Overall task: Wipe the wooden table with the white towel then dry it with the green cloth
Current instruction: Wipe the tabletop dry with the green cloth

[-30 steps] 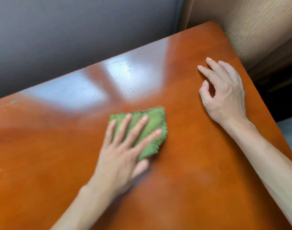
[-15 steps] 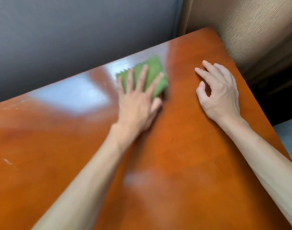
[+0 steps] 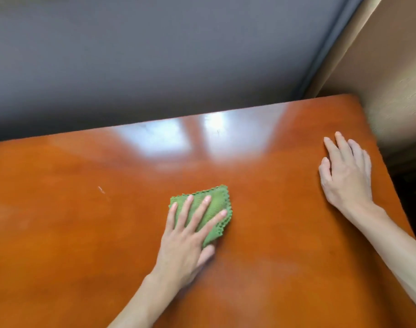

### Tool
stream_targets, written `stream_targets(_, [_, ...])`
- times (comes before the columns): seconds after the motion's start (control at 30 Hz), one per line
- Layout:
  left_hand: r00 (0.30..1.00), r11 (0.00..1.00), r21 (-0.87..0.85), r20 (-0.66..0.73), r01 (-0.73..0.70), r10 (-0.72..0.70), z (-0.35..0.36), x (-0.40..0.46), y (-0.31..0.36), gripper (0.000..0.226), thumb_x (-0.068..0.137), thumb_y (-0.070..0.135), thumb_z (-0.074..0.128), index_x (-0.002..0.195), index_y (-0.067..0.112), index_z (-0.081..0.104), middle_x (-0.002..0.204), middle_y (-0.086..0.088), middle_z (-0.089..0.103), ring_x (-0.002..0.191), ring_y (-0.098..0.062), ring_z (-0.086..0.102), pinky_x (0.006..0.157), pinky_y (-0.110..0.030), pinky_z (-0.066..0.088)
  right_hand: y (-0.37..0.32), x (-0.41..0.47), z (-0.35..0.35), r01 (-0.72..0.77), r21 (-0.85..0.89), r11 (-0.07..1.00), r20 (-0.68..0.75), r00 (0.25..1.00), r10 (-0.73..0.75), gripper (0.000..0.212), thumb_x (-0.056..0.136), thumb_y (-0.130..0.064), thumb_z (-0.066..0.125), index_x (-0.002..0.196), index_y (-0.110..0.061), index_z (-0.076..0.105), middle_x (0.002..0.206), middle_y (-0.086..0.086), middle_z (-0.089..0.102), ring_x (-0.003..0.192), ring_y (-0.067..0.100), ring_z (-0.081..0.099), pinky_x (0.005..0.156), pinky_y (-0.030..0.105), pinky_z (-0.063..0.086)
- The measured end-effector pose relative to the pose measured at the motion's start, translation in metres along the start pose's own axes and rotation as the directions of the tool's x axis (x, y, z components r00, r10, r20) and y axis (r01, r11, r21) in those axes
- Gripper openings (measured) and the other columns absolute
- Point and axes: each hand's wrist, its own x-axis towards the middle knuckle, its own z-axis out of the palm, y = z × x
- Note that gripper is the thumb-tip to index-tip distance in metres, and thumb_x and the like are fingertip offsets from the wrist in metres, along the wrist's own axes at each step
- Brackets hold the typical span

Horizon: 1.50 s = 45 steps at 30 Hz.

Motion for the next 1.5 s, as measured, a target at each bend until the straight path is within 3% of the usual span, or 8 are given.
stream_targets(0.17, [0.923,0.921,-0.062,0.009,0.384,-0.384,-0.003,0.043,-0.122,0.057,0.095,0.046,0.034,0.15,0.03,0.032,0.156,-0.016,0.039,0.139,-0.047,0.036,0.108,-0.067,0.031,-0.054,-0.011,0.005,0.046,-0.023,0.999,0.078,0.996,-0.044,0.062,0.099,-0.047,0.025,0.156,-0.024,0.032,0.166,0.011,0.023,0.151,0.036,0.019,0.123,0.056,0.01])
stream_targets(0.33, [0.849,0.841,-0.133,0.016,0.525,-0.528,-0.011,0.097,-0.149,0.065,0.095,0.049,0.023,0.149,0.019,0.043,0.161,-0.019,0.027,0.144,-0.051,0.024,0.111,-0.072,0.017,-0.146,-0.023,0.038,0.203,-0.007,0.979,0.129,0.971,-0.201,0.061,0.098,-0.047,0.022,0.155,-0.029,0.035,0.165,0.008,0.027,0.15,0.036,0.023,0.122,0.055,0.013])
stream_targets(0.63, [0.991,0.992,-0.063,-0.061,0.113,-0.117,0.0,0.067,-0.035,0.075,0.081,0.056,0.04,0.154,0.038,0.031,0.164,-0.009,0.027,0.149,-0.044,0.021,0.115,-0.067,0.016,-0.167,-0.029,0.058,0.153,-0.075,0.985,0.02,0.988,-0.152,0.058,0.097,-0.047,0.032,0.154,-0.036,0.035,0.166,0.004,0.023,0.152,0.036,0.018,0.123,0.053,0.009])
stream_targets(0.83, [0.998,0.999,0.0,0.019,-0.052,0.052,0.011,-0.019,-0.005,0.092,0.07,0.064,0.055,0.155,0.04,0.028,0.164,-0.004,0.026,0.15,-0.039,0.021,0.114,-0.062,0.018,-0.168,-0.029,0.057,0.152,-0.046,0.987,-0.002,0.988,-0.153,0.057,0.097,-0.044,0.035,0.153,-0.036,0.037,0.166,0.003,0.025,0.152,0.034,0.02,0.123,0.053,0.01])
stream_targets(1.0, [0.981,0.981,-0.01,-0.009,0.195,-0.195,0.014,-0.044,-0.078,0.077,0.083,0.06,0.043,0.156,0.041,0.025,0.163,-0.006,0.028,0.146,-0.041,0.029,0.114,-0.062,0.024,-0.168,-0.03,0.059,0.147,-0.032,0.989,-0.016,0.989,-0.148,0.056,0.098,-0.045,0.035,0.152,-0.034,0.04,0.165,0.005,0.027,0.152,0.035,0.02,0.124,0.054,0.009])
stream_targets(1.27, [0.775,0.773,-0.096,-0.026,0.627,-0.632,0.001,0.038,-0.184,0.063,0.098,0.053,0.026,0.15,0.02,0.041,0.161,-0.015,0.027,0.145,-0.047,0.023,0.114,-0.066,0.017,-0.166,-0.03,0.058,0.158,0.012,0.987,-0.037,0.987,-0.157,0.056,0.098,-0.045,0.032,0.151,-0.032,0.042,0.164,0.008,0.028,0.151,0.038,0.021,0.124,0.058,0.012])
stream_targets(1.37, [0.737,0.733,-0.119,-0.013,0.67,-0.676,-0.009,0.079,-0.176,0.067,0.096,0.051,0.021,0.152,0.02,0.037,0.164,-0.014,0.019,0.148,-0.046,0.015,0.117,-0.065,0.009,-0.166,-0.03,0.059,0.165,0.02,0.986,-0.036,0.986,-0.164,0.056,0.098,-0.045,0.03,0.151,-0.032,0.042,0.164,0.008,0.028,0.151,0.039,0.021,0.123,0.058,0.012])
stream_targets(1.5, [0.845,0.843,-0.075,0.008,0.533,-0.534,-0.015,0.11,-0.134,0.068,0.094,0.053,0.016,0.156,0.027,0.03,0.167,-0.011,0.014,0.15,-0.044,0.01,0.117,-0.065,0.008,-0.166,-0.03,0.06,0.176,0.024,0.984,-0.03,0.984,-0.176,0.056,0.098,-0.044,0.031,0.152,-0.032,0.04,0.165,0.009,0.026,0.15,0.04,0.021,0.123,0.058,0.011])
